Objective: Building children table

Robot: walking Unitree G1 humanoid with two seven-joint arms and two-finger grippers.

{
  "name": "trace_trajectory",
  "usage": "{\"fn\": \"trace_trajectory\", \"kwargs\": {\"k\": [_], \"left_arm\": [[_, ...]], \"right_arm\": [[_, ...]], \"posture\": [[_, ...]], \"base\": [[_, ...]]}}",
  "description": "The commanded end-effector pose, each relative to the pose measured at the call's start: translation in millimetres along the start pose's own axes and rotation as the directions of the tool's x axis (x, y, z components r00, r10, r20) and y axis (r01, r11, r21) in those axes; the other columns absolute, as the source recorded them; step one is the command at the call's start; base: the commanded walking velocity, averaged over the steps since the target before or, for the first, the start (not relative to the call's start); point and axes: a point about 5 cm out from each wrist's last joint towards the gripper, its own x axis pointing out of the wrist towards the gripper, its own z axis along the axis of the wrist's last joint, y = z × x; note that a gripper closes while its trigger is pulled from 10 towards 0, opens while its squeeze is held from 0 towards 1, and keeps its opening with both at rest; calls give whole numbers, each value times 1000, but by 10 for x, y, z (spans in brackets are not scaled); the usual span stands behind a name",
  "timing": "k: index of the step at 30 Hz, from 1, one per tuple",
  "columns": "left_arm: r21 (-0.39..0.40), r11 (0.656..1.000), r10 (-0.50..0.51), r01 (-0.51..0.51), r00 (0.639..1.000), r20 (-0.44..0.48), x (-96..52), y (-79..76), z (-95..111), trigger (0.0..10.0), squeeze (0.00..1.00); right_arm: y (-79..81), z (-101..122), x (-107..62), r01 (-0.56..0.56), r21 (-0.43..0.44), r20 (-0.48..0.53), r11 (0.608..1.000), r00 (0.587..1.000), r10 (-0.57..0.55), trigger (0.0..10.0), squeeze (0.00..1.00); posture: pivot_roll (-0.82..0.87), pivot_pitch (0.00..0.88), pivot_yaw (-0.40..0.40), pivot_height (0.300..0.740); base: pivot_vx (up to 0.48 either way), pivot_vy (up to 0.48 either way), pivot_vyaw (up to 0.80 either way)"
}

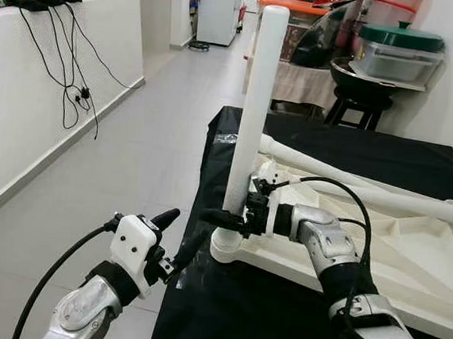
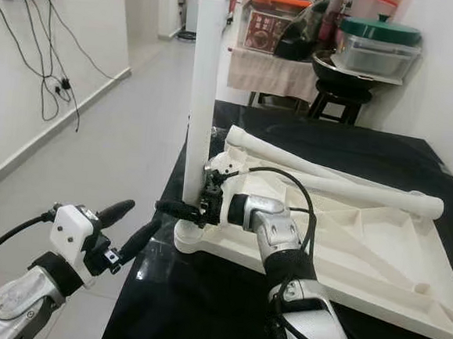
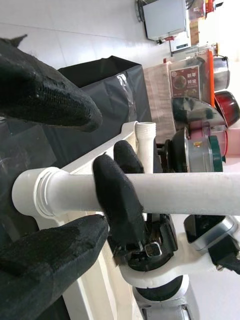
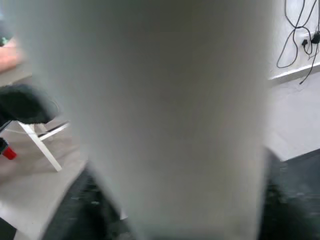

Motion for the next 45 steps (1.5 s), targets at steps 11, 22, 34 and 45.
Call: {"fn": "trace_trajectory", "kwargs": {"k": [11, 22, 34, 45], "left_arm": [[-69, 997, 16, -18, 999, -31, -155, -85, -24, 10000, 0], [-141, 990, -16, 2, 995, -95, -282, -217, -106, 10000, 0], [-199, 980, 1, -24, 994, -112, -314, -276, -132, 10000, 0], [-193, 981, -39, 25, 997, -69, -247, -265, -117, 10000, 0]], "right_arm": [[-12, -177, -88, 317, 15, -15, 948, 948, -317, 0, 0], [565, -566, -120, 726, 171, 0, 666, 676, -737, 0, 0], [286, -73, -192, 659, 80, 122, 748, 738, -664, 10000, 1000], [215, 146, -130, 143, -147, 134, 979, 983, -123, 10000, 0]], "posture": [[106, 0, -102, 740], [94, 0, -79, 740], [103, 0, -79, 740], [108, 0, -76, 740]], "base": [[0, 0, 0], [0, 0, 0], [0, 0, 0], [0, 0, 0]]}}
